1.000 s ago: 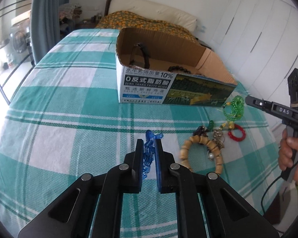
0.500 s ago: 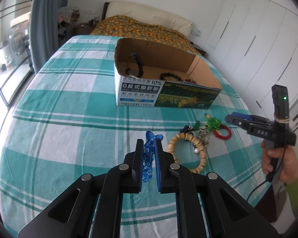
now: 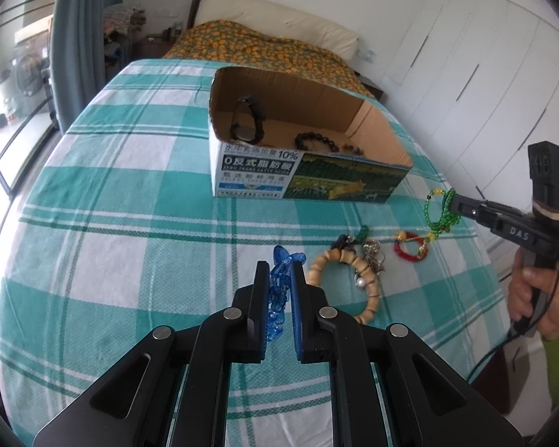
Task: Organize jewelry
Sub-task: 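Carry both items into the cardboard box and open both tools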
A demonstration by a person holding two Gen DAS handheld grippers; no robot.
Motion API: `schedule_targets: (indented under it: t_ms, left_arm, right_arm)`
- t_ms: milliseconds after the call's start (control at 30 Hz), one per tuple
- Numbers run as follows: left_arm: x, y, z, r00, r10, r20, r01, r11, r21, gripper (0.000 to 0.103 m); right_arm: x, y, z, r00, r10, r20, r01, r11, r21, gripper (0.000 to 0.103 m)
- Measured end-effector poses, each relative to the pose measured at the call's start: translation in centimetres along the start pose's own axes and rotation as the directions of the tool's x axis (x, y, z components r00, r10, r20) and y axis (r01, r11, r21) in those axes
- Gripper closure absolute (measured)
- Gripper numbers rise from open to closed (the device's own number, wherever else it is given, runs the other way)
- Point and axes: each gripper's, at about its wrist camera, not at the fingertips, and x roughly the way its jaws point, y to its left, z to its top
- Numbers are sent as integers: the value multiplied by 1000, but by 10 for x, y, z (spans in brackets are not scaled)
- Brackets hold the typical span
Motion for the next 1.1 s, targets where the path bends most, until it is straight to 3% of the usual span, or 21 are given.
schedule_targets:
  t_ms: [233,333,467,633,833,867,900,933,967,1033,1100]
  left_arm:
    - [-20,-22,58,997,-34,62,30,997,67,94]
    - [-17,-28,89,996,-23,82,16,996,87,94]
    - [4,-32,130,996,-15,86,7,996,93,94]
    - [52,-28,175,997,3,73,-8,997,73,94]
    - [125,-19,197,999,53,11,-53,997,60,93]
    - [135,-17,197,997,73,1,-73,996,56,86]
    - [142,-15,195,996,92,-11,-91,995,51,78]
    - [147,-13,192,994,106,-19,-105,993,45,57]
    - [148,-11,187,993,117,-14,-116,992,40,42]
    - [144,-9,178,991,137,3,-137,989,47,34]
    - [135,-9,166,988,154,9,-154,986,59,33]
  right_arm:
    - [-38,9,55,995,81,63,-82,996,23,92]
    - [-34,7,83,996,61,69,-62,998,15,92]
    - [-11,-3,118,998,37,55,-38,999,18,92]
    - [33,-17,157,998,-52,36,52,999,-1,92]
    - [103,-52,179,993,-104,-57,106,994,34,88]
    - [115,-58,179,989,-122,-80,126,991,46,87]
    - [124,-63,178,985,-142,-96,147,988,55,76]
    - [127,-67,174,984,-157,-90,163,985,63,61]
    - [126,-70,171,983,-170,-70,175,982,70,56]
    - [118,-73,163,983,-178,-40,181,980,79,56]
    - [106,-74,154,984,-180,-12,180,979,90,56]
